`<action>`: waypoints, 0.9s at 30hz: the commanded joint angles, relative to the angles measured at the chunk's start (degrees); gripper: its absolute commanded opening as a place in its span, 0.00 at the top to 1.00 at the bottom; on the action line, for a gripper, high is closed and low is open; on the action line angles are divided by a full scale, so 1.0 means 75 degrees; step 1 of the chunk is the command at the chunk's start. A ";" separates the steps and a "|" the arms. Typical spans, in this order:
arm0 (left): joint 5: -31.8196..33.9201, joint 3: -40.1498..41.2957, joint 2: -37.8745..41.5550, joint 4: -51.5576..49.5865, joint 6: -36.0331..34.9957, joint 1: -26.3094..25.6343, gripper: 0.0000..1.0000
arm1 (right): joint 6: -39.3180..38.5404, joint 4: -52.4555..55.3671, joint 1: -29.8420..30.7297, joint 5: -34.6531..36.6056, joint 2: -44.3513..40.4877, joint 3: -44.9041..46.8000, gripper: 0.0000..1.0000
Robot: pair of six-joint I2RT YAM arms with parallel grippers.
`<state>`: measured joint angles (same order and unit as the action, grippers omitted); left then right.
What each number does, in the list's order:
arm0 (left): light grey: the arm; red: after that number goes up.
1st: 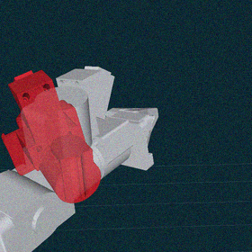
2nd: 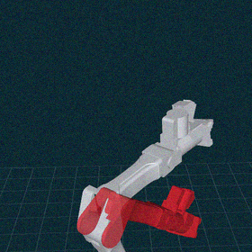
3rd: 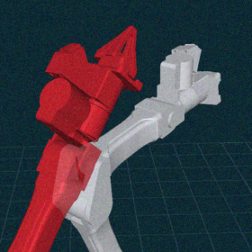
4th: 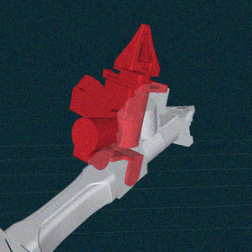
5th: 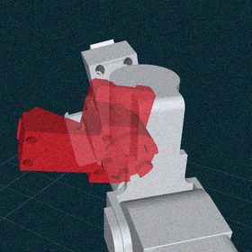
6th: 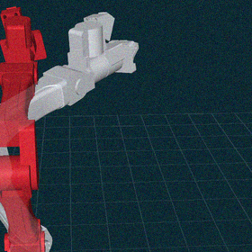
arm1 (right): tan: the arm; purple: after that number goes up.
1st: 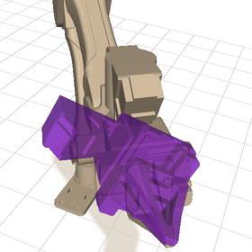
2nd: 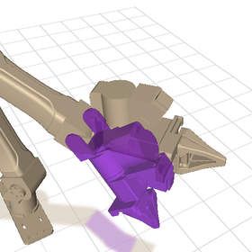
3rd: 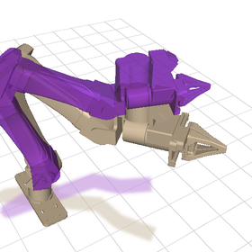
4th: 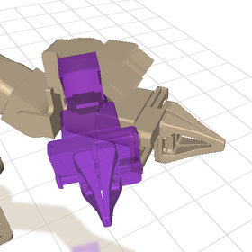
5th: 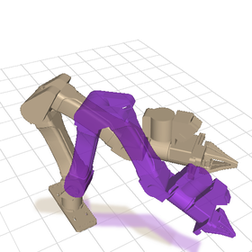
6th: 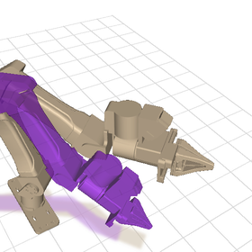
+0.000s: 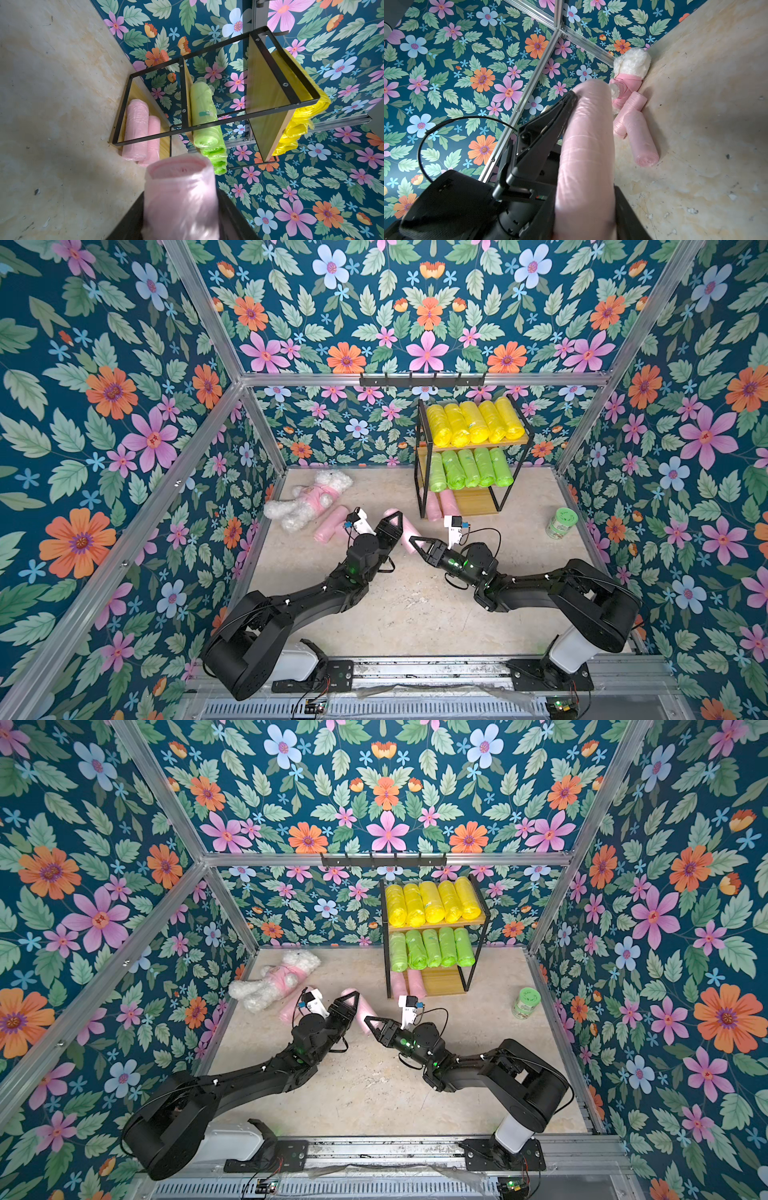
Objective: Sort the rolls of trash bags by color and place them on the shelf
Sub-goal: Place the roll of trash bags on the shelf.
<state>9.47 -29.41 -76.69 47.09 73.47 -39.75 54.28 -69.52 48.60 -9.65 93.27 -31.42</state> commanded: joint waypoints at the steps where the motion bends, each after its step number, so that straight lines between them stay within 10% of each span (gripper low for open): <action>1: 0.0010 0.0048 0.0006 0.0126 -0.0182 0.0003 0.33 | -0.0156 -0.0061 -0.0092 0.0164 -0.0183 0.0084 0.70; 27: -0.0370 0.0089 0.0826 -0.2026 -0.2395 0.0123 0.01 | -0.1135 0.2572 -0.1173 0.0424 -0.2134 0.0576 0.75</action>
<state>6.13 -28.80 -70.76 33.54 58.87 -39.24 48.42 -52.40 40.84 -5.85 78.87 -27.05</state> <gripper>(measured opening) 0.989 0.387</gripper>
